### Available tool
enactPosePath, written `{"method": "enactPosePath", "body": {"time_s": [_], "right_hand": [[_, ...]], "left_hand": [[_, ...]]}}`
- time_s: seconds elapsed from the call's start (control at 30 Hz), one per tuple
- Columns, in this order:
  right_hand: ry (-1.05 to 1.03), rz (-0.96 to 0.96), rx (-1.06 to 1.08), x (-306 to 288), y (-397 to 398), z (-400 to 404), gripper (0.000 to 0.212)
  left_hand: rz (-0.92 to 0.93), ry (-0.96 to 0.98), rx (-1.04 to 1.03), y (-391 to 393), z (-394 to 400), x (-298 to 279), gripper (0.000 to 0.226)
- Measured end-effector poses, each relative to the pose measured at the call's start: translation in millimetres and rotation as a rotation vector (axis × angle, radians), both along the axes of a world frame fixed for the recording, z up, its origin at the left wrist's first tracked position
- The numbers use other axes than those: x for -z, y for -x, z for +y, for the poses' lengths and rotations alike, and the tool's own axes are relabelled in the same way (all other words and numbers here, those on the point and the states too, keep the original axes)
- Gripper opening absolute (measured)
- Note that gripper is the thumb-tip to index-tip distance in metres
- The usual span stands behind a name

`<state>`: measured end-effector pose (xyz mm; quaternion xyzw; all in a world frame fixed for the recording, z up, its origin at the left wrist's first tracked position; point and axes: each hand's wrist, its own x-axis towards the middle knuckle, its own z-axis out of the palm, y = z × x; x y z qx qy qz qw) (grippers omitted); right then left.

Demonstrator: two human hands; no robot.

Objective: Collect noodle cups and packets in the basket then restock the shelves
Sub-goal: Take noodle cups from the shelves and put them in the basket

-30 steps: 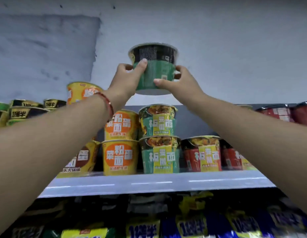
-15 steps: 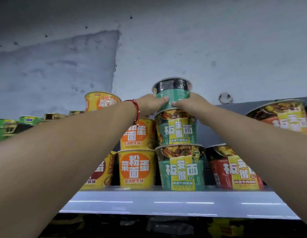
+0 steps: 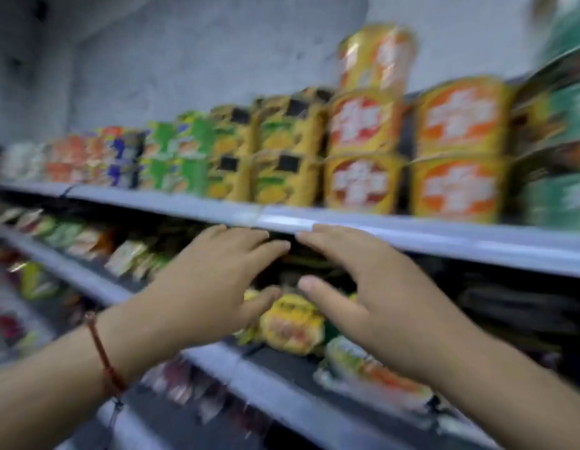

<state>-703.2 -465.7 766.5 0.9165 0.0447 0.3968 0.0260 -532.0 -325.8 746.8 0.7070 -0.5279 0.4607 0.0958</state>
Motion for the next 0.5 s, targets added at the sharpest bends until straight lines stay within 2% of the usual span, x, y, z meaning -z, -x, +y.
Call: {"method": "enactPosePath", "body": {"time_s": [0.2,0.37,0.5], "right_hand": [[-0.113,0.712,-0.11,219.3,-156.3,112.7,0.066],[-0.33,1.052,-0.087,392.0,-256.4,214.2,0.071],[-0.496,1.359,-0.05,492.5,-306.9,265.9,0.064]], "left_hand": [[0.417,-0.2,-0.39,-93.8,155.6,237.6,0.061],[0.897,-0.328,-0.577,-156.6,274.3,401.4,0.064],[1.33,-0.387,-0.668,-171.3,335.4,517.0,0.064]]}}
